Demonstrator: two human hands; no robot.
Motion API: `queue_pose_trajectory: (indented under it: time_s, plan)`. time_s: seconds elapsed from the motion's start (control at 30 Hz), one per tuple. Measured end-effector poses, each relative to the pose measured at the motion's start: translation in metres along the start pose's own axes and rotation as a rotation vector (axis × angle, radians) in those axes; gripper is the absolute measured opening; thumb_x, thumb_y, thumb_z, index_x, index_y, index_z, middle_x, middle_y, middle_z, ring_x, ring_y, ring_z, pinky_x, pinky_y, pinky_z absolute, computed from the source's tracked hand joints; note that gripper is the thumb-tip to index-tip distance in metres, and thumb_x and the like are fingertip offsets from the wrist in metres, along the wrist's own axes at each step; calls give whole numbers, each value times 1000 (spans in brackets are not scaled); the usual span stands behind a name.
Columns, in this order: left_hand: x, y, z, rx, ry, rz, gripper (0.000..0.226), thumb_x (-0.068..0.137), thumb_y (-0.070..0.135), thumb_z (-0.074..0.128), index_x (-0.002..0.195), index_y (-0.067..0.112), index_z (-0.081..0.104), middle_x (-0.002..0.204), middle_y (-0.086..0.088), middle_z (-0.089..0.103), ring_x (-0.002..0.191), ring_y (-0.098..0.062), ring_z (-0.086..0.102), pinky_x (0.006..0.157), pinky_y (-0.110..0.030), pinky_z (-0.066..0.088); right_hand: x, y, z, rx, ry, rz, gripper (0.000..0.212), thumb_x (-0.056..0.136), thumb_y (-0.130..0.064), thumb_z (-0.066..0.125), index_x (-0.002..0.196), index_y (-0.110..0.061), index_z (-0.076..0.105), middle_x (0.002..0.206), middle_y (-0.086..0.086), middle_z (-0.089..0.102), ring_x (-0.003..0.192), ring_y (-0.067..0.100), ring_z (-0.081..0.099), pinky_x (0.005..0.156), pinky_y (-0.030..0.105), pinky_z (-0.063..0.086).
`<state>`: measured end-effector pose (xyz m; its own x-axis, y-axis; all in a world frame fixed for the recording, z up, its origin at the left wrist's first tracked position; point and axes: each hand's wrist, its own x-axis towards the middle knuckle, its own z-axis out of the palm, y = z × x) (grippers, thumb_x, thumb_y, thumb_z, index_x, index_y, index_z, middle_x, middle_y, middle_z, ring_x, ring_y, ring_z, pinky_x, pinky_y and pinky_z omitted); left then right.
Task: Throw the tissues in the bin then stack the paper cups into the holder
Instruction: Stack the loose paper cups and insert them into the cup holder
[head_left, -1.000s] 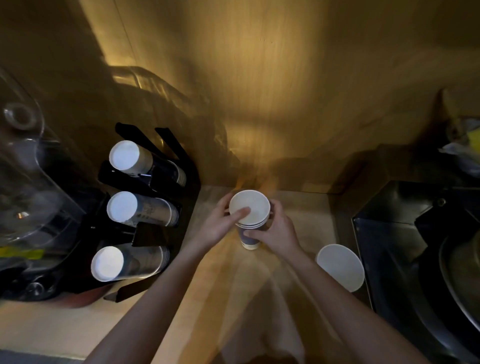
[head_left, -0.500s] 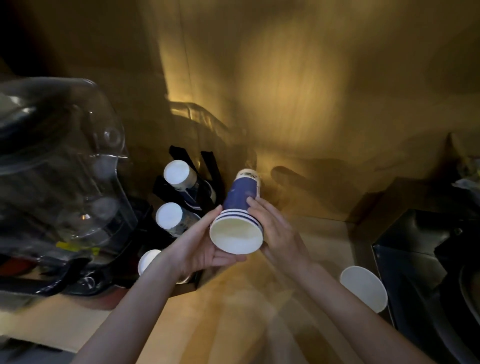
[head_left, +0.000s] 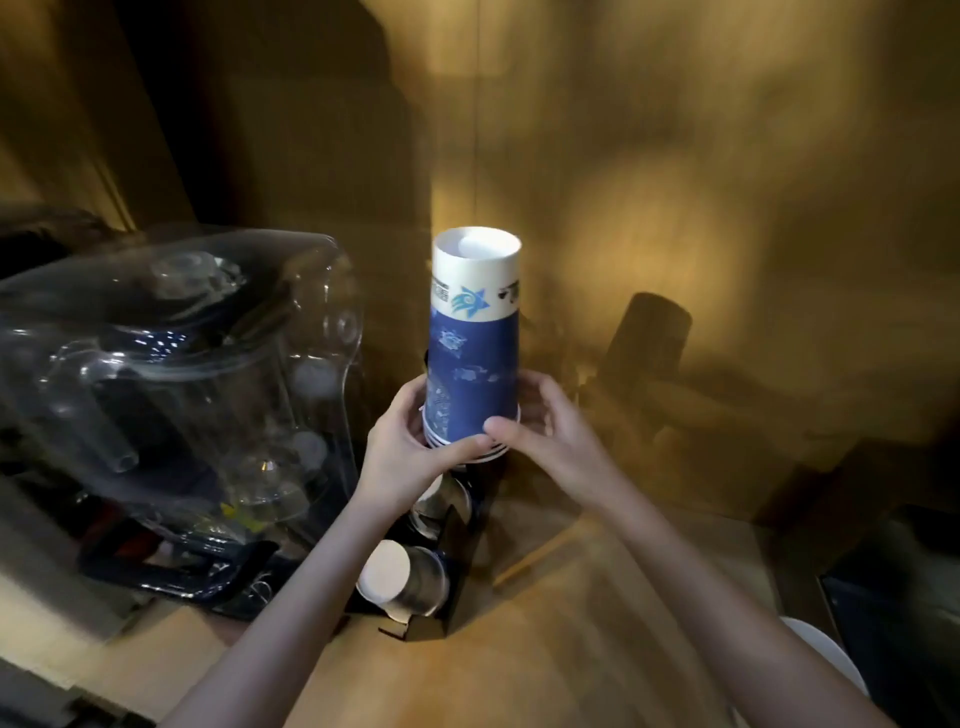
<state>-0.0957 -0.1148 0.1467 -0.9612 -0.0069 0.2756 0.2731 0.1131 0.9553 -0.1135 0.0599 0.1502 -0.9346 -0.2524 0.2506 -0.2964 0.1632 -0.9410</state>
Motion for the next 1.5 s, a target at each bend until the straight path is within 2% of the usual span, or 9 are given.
queue_pose_trajectory:
  time_s: [0.17, 0.33, 0.47, 0.63, 0.83, 0.93, 1.17, 1.33, 1.5]
  plan:
    - [23, 12, -17, 233, 16, 58, 85, 52, 44, 80, 126, 28, 42, 119, 11, 61, 107, -3, 60, 93, -29, 52, 32, -12, 16, -100, 123, -124, 68, 55, -48, 80, 113, -35, 47, 110, -15, 63, 92, -6, 62, 74, 8, 48]
    - [43, 34, -40, 317, -133, 73, 95, 58, 37, 74, 139, 24, 26, 138, 3, 48, 124, -9, 47, 108, -35, 38, 59, 5, 23, -213, 129, -116, 75, 57, -54, 78, 120, -39, 41, 117, -18, 54, 104, -3, 55, 85, 15, 44]
    - [55, 52, -46, 328, -85, 125, 83, 65, 33, 73, 136, 30, 31, 131, 9, 51, 120, -3, 48, 98, -21, 39, 67, 32, 29, -203, 125, -92, 70, 55, -59, 77, 112, -55, 36, 115, -17, 55, 105, -2, 55, 86, 15, 44]
    - [69, 61, -41, 428, 69, 194, 73, 69, 39, 74, 132, 27, 39, 125, 9, 55, 116, -11, 51, 96, -28, 44, 76, 55, 34, -180, 107, -62, 82, 55, -65, 74, 124, -36, 39, 124, -2, 58, 112, 11, 57, 93, 31, 50]
    - [72, 52, -37, 490, 89, 200, 65, 65, 33, 78, 123, 23, 51, 116, 7, 60, 106, -10, 56, 90, -26, 50, 77, 67, 34, -203, 76, -38, 78, 61, -57, 75, 126, -38, 36, 116, -15, 54, 105, -3, 53, 79, -2, 40]
    - [73, 44, -35, 502, 104, 188, 64, 63, 32, 80, 120, 23, 53, 111, 11, 58, 101, -4, 54, 82, -15, 49, 77, 71, 32, -251, 72, -40, 78, 63, -54, 75, 128, -32, 37, 118, -14, 53, 108, -1, 52, 79, 0, 40]
    - [77, 15, -28, 519, 114, 110, 65, 61, 31, 81, 118, 20, 53, 118, 2, 61, 106, -9, 53, 92, -37, 53, 79, 76, 30, -358, 103, -43, 70, 69, -36, 78, 127, -18, 44, 125, 4, 56, 115, 17, 52, 88, 25, 41]
    - [80, -11, -18, 562, 131, 59, 67, 60, 33, 82, 119, 19, 52, 117, 2, 57, 100, -5, 47, 83, -24, 47, 79, 69, 31, -324, 130, -35, 66, 70, -40, 75, 125, -19, 44, 121, -1, 57, 111, 11, 53, 85, 19, 41]
    - [83, -34, -13, 554, 58, -34, 70, 65, 22, 80, 125, 13, 46, 128, -8, 51, 116, -19, 47, 97, -41, 48, 81, 69, 33, -342, 137, -67, 49, 78, -30, 70, 120, -18, 48, 115, -2, 58, 102, 9, 54, 78, 13, 39]
